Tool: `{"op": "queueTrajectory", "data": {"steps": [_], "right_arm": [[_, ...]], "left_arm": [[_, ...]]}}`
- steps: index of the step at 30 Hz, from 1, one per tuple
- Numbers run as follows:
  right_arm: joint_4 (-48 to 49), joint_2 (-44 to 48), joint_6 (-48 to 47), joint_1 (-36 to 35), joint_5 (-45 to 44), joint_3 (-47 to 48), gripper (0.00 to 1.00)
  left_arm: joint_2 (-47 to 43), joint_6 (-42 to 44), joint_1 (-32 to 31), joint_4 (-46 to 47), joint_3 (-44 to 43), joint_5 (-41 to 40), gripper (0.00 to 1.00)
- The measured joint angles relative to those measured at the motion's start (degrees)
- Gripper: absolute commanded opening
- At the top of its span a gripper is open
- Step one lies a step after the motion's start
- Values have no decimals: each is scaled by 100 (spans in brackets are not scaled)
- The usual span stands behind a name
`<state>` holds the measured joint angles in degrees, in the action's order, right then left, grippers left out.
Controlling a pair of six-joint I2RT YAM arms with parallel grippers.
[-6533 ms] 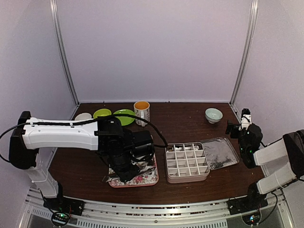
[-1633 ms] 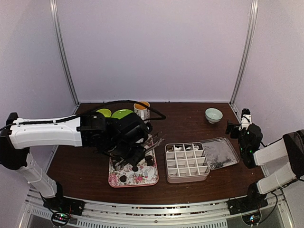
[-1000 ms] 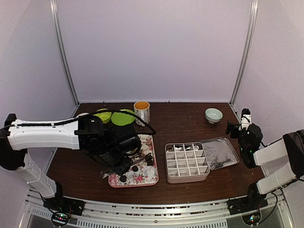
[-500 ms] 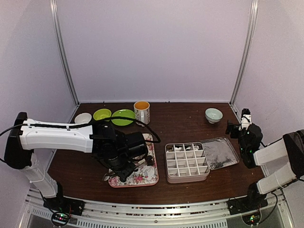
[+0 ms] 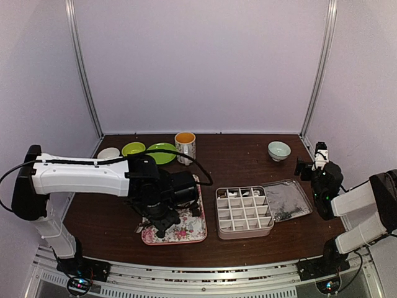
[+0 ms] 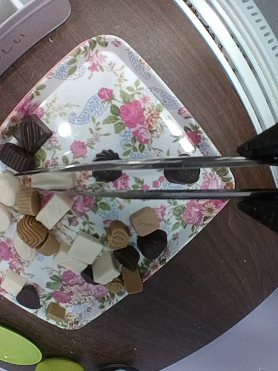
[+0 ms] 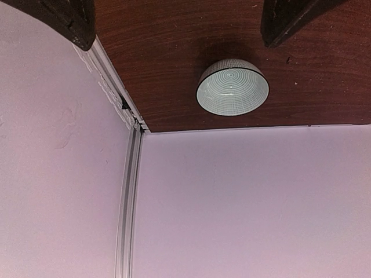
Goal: Pack the chocolate
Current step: Pick up the fake chocolate from the plate, then place the fake chocolate in the empty pocket of the box.
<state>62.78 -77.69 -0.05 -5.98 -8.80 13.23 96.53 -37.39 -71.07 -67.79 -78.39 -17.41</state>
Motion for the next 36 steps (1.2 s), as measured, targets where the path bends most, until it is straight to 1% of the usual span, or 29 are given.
{"op": "queueTrajectory", "data": {"steps": [6, 11, 16, 19, 24, 27, 32, 36], "right_arm": [[0, 0, 0, 0, 0, 0, 100], [0, 0, 0, 0, -2, 0, 100], [0, 0, 0, 0, 0, 0, 100], [0, 0, 0, 0, 0, 0, 100], [0, 0, 0, 0, 0, 0, 100], [0, 0, 0, 0, 2, 0, 100], [0, 0, 0, 2, -2, 0, 100], [0, 0, 2, 2, 0, 0, 100]], "left_arm": [[-186, 24, 0, -70, -267, -66, 21], [-570, 168, -2, 286, -299, -61, 22], [-758, 382, -2, 1266, -299, -63, 22], [-680, 529, -2, 2087, -306, -33, 22], [-164, 715, -2, 3016, -570, 177, 22], [382, 874, -2, 3504, -909, 417, 22], [1237, 1113, -2, 3866, -1554, 619, 22], [1545, 1233, -2, 3980, -1685, 623, 22]]}}
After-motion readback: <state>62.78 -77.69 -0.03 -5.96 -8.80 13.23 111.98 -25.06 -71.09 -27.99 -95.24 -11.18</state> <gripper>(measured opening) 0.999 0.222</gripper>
